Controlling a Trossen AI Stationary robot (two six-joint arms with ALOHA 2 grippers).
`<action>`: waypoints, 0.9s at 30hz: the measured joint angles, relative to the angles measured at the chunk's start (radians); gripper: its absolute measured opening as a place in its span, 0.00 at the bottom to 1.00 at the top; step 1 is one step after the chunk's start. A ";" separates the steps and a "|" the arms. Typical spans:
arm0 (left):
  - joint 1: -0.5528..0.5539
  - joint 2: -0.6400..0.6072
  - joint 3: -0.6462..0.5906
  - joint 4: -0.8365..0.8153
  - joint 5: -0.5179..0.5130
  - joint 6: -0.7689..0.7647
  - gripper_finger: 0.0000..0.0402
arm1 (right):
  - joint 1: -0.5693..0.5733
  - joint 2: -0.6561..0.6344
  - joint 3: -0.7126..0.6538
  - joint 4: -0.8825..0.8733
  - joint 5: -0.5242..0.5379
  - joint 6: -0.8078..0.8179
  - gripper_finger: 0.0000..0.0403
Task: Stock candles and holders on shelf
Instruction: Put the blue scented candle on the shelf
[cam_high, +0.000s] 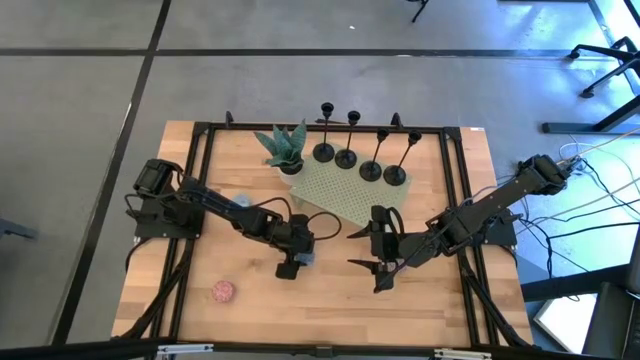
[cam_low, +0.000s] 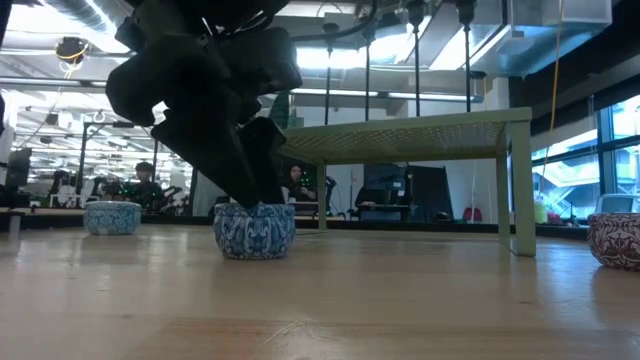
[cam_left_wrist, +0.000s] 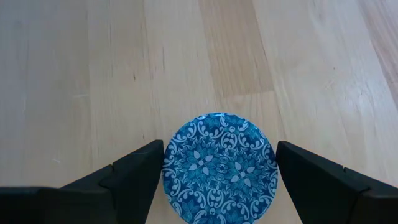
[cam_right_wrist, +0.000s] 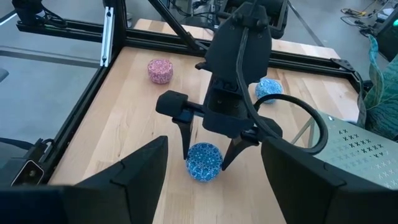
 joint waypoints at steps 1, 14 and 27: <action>-0.002 0.000 0.000 0.000 0.000 0.000 0.77 | 0.000 0.000 0.000 0.000 0.000 0.000 0.65; -0.021 0.000 0.005 -0.018 0.022 -0.026 0.78 | -0.001 0.000 0.000 0.000 -0.043 0.000 0.65; -0.041 -0.001 0.072 -0.105 0.016 -0.027 0.81 | -0.001 0.000 0.000 0.001 -0.049 0.000 0.65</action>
